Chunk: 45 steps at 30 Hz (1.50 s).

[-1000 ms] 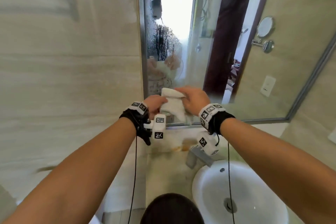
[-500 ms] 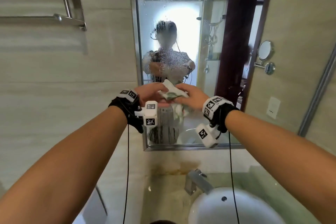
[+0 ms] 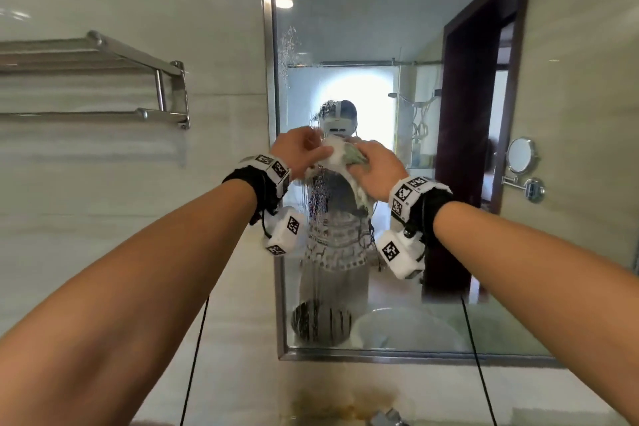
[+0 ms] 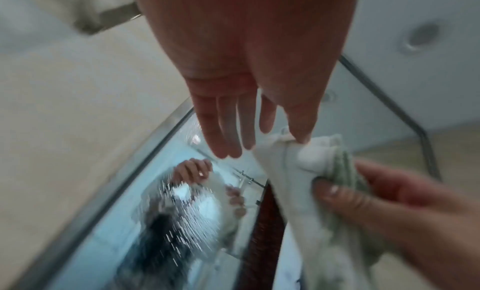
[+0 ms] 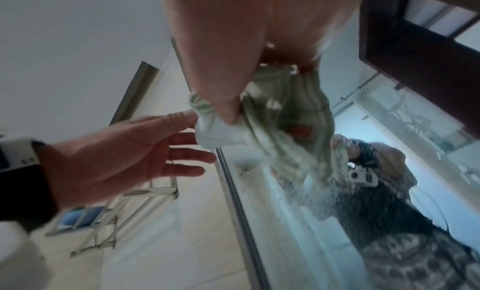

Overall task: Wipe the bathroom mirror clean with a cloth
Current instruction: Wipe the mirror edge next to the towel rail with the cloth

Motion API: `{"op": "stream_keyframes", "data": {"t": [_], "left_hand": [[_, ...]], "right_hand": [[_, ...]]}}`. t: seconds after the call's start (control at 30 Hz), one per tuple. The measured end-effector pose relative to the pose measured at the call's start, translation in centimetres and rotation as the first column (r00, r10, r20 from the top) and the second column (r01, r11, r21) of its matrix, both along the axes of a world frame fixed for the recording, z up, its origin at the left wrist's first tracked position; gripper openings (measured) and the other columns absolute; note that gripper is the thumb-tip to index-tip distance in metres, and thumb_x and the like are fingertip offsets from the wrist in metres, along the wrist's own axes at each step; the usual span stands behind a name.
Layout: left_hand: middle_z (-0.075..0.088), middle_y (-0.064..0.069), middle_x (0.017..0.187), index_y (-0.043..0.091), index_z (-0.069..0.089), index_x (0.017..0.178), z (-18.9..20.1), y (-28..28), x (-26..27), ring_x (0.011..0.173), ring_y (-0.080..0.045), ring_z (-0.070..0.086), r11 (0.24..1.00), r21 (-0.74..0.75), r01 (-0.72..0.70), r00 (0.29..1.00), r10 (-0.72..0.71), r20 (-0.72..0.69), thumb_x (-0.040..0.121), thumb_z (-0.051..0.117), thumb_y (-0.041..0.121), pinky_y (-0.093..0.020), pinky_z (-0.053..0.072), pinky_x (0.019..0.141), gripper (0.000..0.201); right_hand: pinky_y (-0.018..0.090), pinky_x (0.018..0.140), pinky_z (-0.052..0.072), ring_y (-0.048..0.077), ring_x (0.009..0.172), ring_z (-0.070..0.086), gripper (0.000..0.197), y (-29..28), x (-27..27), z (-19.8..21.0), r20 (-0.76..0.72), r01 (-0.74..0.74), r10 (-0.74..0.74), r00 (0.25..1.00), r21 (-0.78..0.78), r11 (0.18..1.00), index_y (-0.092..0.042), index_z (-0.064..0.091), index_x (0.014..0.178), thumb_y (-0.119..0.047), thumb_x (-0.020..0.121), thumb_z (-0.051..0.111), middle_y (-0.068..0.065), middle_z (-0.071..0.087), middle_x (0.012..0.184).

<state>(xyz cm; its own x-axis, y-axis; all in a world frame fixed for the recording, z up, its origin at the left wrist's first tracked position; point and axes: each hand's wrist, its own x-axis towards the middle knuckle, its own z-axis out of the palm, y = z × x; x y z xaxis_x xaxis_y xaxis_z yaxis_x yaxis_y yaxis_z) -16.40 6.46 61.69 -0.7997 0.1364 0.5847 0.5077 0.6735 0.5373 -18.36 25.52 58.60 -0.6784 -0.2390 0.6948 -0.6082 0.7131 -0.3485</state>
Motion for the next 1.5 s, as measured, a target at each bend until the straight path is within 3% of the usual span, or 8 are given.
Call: {"op": "stream_keyframes", "data": {"t": [0.17, 0.37, 0.57, 0.7, 0.87, 1.07, 1.27, 1.5], "left_hand": [[0.060, -0.005, 0.123, 0.013, 0.053, 0.129, 5.8, -2.3, -2.2, 0.108, -0.024, 0.058, 0.862, -0.401, -0.311, 0.937, 0.209, -0.279, 0.085, 0.074, 0.039, -0.034, 0.046, 0.087, 0.055], [0.028, -0.006, 0.156, 0.018, 0.029, 0.148, 9.4, -4.5, -5.5, 0.140, -0.031, 0.031, 0.671, -0.514, -0.534, 0.838, 0.339, -0.429, 0.076, 0.077, 0.050, -0.053, 0.039, 0.108, 0.092], [-0.017, 0.001, 0.164, 0.013, -0.011, 0.156, 9.0, -8.2, -10.1, 0.152, -0.029, -0.004, 0.584, -0.589, -0.558, 0.829, 0.412, -0.377, 0.060, 0.082, 0.065, -0.060, 0.022, 0.116, 0.144], [-0.038, 0.003, 0.157, 0.014, -0.028, 0.151, 8.0, -9.8, -12.8, 0.150, -0.027, -0.021, 0.550, -0.655, -0.519, 0.851, 0.409, -0.330, 0.055, 0.080, 0.072, -0.063, 0.010, 0.118, 0.156], [-0.041, 0.005, 0.155, 0.017, -0.032, 0.150, 7.3, -10.9, -14.5, 0.152, -0.025, -0.012, 0.574, -0.642, -0.508, 0.861, 0.354, -0.365, 0.052, 0.084, 0.067, -0.062, 0.013, 0.118, 0.160], [-0.043, 0.009, 0.153, 0.021, -0.033, 0.150, 7.1, -11.4, -15.2, 0.152, -0.024, -0.012, 0.609, -0.626, -0.488, 0.872, 0.310, -0.378, 0.048, 0.083, 0.070, -0.063, 0.015, 0.118, 0.162], [-0.043, 0.012, 0.153, 0.024, -0.032, 0.149, 7.1, -12.1, -15.5, 0.151, -0.023, -0.014, 0.632, -0.622, -0.462, 0.884, 0.267, -0.384, 0.046, 0.081, 0.075, -0.062, 0.011, 0.118, 0.162], [-0.037, 0.003, 0.158, 0.015, -0.026, 0.153, 7.1, -11.1, -14.7, 0.151, -0.027, -0.014, 0.633, -0.610, -0.477, 0.875, 0.279, -0.395, 0.051, 0.089, 0.060, -0.053, 0.007, 0.122, 0.160]], "right_hand": [[0.038, 0.083, 0.050, 0.023, 0.093, 0.058, 0.019, 1.2, -2.5, 4.7, -0.173, 0.180, -0.170, 0.970, 0.042, 0.983, -0.019, 0.057, 0.112, -0.022, 0.093, 0.052, 0.004, 0.058, 0.106], [0.047, 0.088, 0.049, 0.029, 0.110, 0.049, 0.030, 0.4, -5.2, 8.1, -0.243, 0.332, -0.314, 0.918, 0.034, 0.943, -0.018, 0.048, 0.124, -0.019, 0.094, 0.046, 0.009, 0.050, 0.122], [0.045, 0.092, 0.044, 0.033, 0.117, 0.044, 0.043, -0.6, -8.0, 10.1, -0.280, 0.420, -0.409, 0.869, -0.020, 0.907, -0.014, 0.044, 0.134, -0.019, 0.092, 0.048, 0.011, 0.045, 0.132], [0.045, 0.092, 0.041, 0.034, 0.118, 0.044, 0.045, -1.0, -10.0, 12.1, -0.377, 0.472, -0.483, 0.790, -0.129, 0.872, -0.015, 0.043, 0.136, -0.012, 0.091, 0.048, 0.011, 0.045, 0.134], [0.046, 0.087, 0.044, 0.031, 0.118, 0.041, 0.052, -2.6, -12.8, 17.3, -0.441, 0.475, -0.566, 0.696, -0.309, 0.824, -0.021, 0.039, 0.137, -0.011, 0.087, 0.051, 0.007, 0.041, 0.137], [0.045, 0.090, 0.039, 0.031, 0.121, 0.039, 0.065, -5.2, -16.1, 15.6, -0.404, 0.501, -0.606, 0.685, -0.341, 0.795, -0.022, 0.038, 0.141, -0.007, 0.080, 0.056, 0.005, 0.040, 0.142], [0.045, 0.089, 0.040, 0.030, 0.120, 0.041, 0.065, -4.9, -16.3, 12.6, -0.536, 0.428, -0.482, 0.693, -0.232, 0.874, -0.021, 0.043, 0.139, -0.003, 0.078, 0.056, 0.004, 0.045, 0.139], [0.046, 0.088, 0.045, 0.029, 0.112, 0.044, 0.066, -5.5, -16.8, 6.4, -0.606, 0.403, -0.322, 0.727, -0.003, 0.915, -0.020, 0.043, 0.136, -0.004, 0.075, 0.065, 0.003, 0.049, 0.134]]}}
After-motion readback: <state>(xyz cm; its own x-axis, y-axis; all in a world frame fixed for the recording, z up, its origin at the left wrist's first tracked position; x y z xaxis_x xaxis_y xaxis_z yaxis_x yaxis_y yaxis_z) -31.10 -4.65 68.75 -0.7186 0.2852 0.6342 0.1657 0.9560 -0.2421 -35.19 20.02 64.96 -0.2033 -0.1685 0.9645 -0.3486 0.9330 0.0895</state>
